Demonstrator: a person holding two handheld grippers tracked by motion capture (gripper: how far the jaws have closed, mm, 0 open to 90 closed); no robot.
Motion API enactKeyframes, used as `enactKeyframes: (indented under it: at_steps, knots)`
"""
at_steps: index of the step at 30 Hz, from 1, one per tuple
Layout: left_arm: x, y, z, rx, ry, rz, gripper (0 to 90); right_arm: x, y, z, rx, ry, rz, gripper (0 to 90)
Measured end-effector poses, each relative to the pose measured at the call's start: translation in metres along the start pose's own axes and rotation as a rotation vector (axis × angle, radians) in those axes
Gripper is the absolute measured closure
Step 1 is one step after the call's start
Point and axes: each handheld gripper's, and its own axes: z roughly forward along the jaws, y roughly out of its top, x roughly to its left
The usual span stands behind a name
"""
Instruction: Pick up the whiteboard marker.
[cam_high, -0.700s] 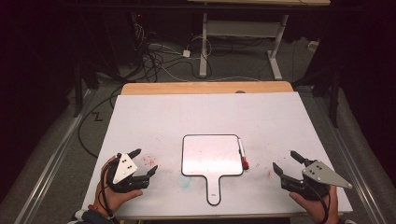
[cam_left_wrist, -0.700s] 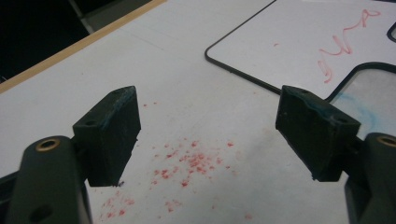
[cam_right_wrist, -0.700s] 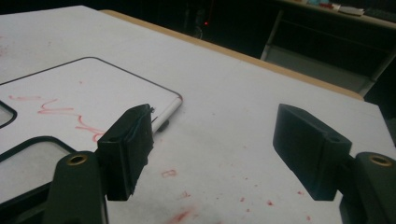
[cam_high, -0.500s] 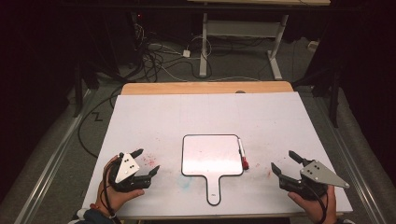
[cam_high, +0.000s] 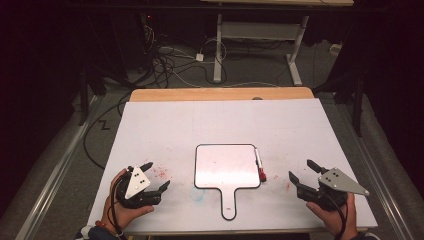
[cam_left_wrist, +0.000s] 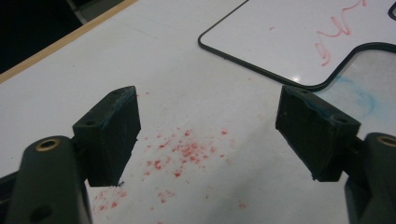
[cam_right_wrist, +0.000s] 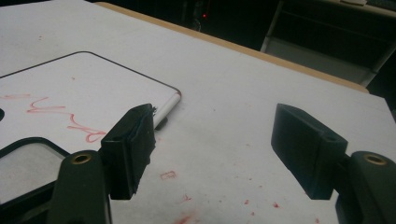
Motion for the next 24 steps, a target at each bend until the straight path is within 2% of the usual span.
enactKeyframes:
  at_steps: [2,3,4,5,6,9,10,13,15,16,17,21,24]
  knots:
    - [0.0,0.0,0.0,0.002,-0.002,-0.002,21.2,-0.001,0.003,0.005,0.03,0.017,0.004,32.5]
    - [0.0,0.0,0.0,0.006,0.001,0.002,21.2,-0.004,0.006,0.011,0.054,0.055,0.022,32.3]
    - [-0.001,-0.001,0.001,0.007,0.0,0.004,21.2,-0.004,0.006,0.011,0.054,0.055,0.022,32.3]
    - [-0.001,-0.001,0.001,0.011,-0.002,0.005,21.2,-0.006,0.011,0.019,0.088,0.081,0.045,32.7]
    - [-0.001,-0.001,0.002,0.018,-0.001,0.01,21.2,-0.006,0.011,0.019,0.088,0.081,0.045,32.7]
    - [-0.002,-0.001,0.003,0.025,-0.001,0.013,21.2,-0.009,0.02,0.036,0.163,0.147,0.079,34.3]
    - [-0.002,-0.002,0.003,0.029,-0.001,0.013,21.2,-0.009,0.02,0.036,0.163,0.147,0.079,34.3]
    - [-0.003,-0.002,0.004,0.039,-0.004,0.02,21.2,-0.008,0.028,0.052,0.221,0.187,0.1,36.7]
    - [-0.004,-0.003,0.005,0.052,-0.013,0.019,21.2,-0.006,0.034,0.066,0.269,0.208,0.092,39.7]
    - [-0.005,-0.003,0.005,0.055,-0.014,0.024,21.2,-0.005,0.038,0.081,0.296,0.233,0.12,43.5]
    - [-0.005,-0.003,0.006,0.057,-0.016,0.027,21.2,-0.005,0.038,0.081,0.296,0.233,0.12,43.5]
    - [-0.005,-0.003,0.007,0.066,-0.024,0.033,21.2,-0.007,0.04,0.114,0.394,0.268,0.182,45.7]
    - [-0.006,-0.004,0.008,0.074,-0.027,0.037,21.2,-0.008,0.04,0.133,0.442,0.296,0.211,48.1]
